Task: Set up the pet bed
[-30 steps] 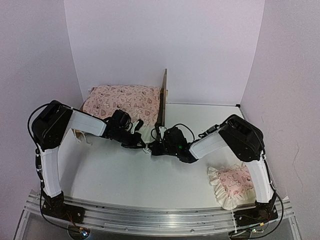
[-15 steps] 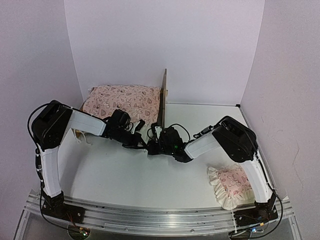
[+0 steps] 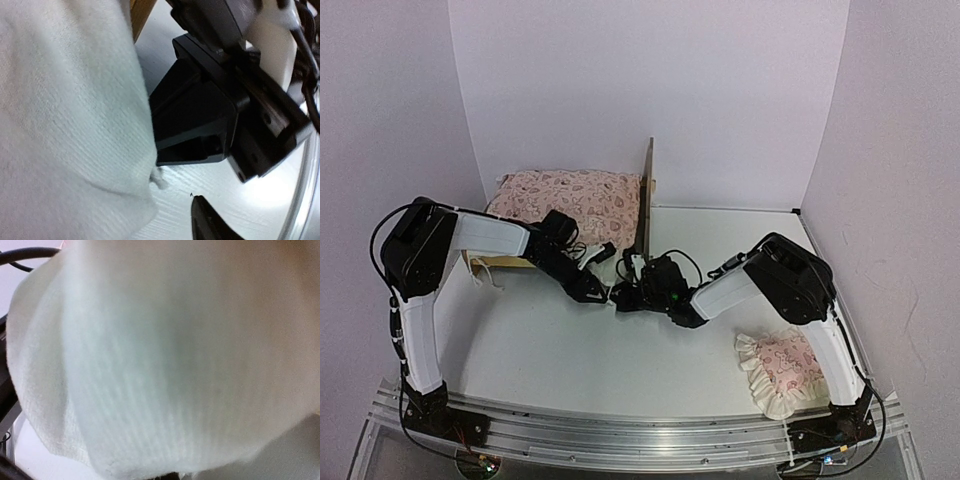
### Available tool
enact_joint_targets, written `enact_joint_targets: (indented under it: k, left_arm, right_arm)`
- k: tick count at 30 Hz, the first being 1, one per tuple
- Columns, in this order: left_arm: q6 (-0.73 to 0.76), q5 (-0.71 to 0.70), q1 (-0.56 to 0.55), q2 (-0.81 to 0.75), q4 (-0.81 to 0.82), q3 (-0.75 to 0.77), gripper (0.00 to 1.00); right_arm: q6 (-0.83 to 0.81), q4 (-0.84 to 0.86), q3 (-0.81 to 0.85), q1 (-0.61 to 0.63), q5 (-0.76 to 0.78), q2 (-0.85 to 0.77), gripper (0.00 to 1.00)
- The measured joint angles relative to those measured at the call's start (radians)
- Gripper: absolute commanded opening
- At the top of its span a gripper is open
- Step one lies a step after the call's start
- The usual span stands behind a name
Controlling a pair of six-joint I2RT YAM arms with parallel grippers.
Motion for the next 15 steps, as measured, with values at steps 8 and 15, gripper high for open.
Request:
enact_joint_targets:
  k: [8, 15]
  left_arm:
    - [0.335, -0.150, 0.034, -0.006, 0.095, -0.032, 0.22]
    - [0.648, -0.129, 0.037, -0.008, 0.332, -0.198, 0.23]
  right_arm:
    - [0.042, 0.045, -0.012, -0.013, -0.075, 0.001, 0.00]
    - [0.084, 0.071, -0.012, -0.024, -0.123, 0.002, 0.00]
